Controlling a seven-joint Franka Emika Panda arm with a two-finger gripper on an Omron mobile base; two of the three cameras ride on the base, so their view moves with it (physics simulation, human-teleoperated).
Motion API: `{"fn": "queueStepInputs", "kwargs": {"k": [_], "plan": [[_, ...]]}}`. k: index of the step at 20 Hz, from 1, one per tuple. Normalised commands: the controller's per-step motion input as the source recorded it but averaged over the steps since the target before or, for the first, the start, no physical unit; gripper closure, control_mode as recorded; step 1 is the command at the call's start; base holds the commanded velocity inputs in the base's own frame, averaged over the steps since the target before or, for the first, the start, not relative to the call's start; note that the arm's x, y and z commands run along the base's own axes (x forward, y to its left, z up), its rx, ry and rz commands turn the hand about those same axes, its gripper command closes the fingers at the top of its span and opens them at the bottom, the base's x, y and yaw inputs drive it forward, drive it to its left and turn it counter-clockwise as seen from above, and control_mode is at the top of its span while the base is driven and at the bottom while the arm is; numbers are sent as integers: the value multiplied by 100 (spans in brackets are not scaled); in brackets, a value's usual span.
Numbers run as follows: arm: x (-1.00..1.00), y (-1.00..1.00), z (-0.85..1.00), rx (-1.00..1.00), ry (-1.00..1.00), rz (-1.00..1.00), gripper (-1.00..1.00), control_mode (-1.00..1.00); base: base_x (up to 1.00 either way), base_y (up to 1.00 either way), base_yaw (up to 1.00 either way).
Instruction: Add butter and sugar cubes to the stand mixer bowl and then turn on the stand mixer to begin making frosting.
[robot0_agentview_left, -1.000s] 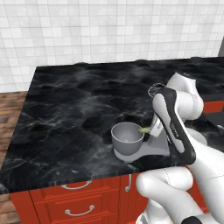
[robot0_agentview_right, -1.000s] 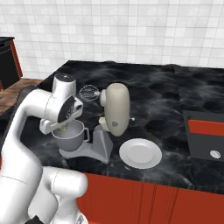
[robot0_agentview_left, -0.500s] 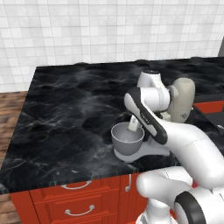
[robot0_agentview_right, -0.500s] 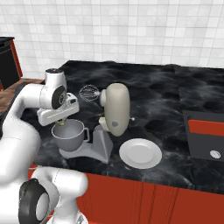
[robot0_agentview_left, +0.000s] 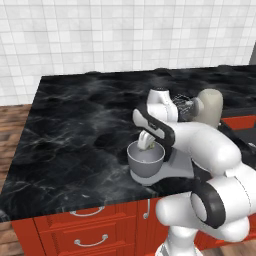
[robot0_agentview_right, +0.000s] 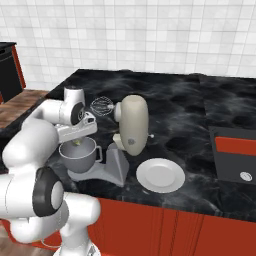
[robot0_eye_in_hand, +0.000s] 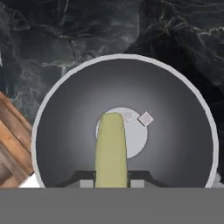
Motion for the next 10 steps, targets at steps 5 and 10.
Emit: {"fn": "queueStepInputs", "kwargs": {"k": [5, 10], "plan": [[41, 7, -41, 0, 0, -6, 100, -100, 0, 0, 0], [24, 4, -40, 0, 0, -6, 100, -100, 0, 0, 0]]}}
